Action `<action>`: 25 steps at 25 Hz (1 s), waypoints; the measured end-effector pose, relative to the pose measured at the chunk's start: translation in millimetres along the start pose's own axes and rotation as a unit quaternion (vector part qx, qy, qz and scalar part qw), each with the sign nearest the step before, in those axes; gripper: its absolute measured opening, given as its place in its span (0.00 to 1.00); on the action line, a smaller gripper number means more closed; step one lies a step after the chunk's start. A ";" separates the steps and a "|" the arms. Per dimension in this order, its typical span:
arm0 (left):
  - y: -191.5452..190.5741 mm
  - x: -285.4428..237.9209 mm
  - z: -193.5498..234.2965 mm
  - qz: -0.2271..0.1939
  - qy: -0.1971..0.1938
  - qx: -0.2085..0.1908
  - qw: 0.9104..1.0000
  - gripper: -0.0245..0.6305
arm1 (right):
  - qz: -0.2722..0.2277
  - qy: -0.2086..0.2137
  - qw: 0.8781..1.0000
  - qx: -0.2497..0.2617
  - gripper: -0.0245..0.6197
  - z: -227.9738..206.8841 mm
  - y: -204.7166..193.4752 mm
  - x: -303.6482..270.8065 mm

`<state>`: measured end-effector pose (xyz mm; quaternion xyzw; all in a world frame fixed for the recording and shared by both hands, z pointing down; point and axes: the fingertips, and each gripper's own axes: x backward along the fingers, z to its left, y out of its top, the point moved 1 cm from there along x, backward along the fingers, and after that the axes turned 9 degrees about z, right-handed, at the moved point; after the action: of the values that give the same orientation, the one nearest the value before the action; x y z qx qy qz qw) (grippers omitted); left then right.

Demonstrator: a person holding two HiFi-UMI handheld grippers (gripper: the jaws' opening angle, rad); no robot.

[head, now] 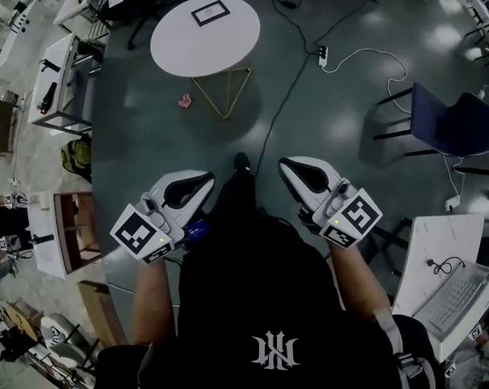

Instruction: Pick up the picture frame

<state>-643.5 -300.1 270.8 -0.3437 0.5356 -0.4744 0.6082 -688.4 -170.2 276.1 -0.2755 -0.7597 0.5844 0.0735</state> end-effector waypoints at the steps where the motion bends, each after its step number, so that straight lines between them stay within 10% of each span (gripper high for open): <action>1: 0.1 -3.0 7.7 -0.001 0.001 0.002 1.000 0.04 | 0.002 0.001 1.000 0.001 0.04 -5.5 1.7 -5.5; 25: 106.3 -145.3 270.7 -0.046 -0.029 0.023 0.998 0.04 | 0.058 -0.034 0.997 0.041 0.04 -220.6 126.8 -151.9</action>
<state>-353.2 -153.8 271.1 -0.3672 0.4904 -0.5043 0.6086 -423.4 -38.9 257.8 -0.2953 -0.7197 0.6278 0.0248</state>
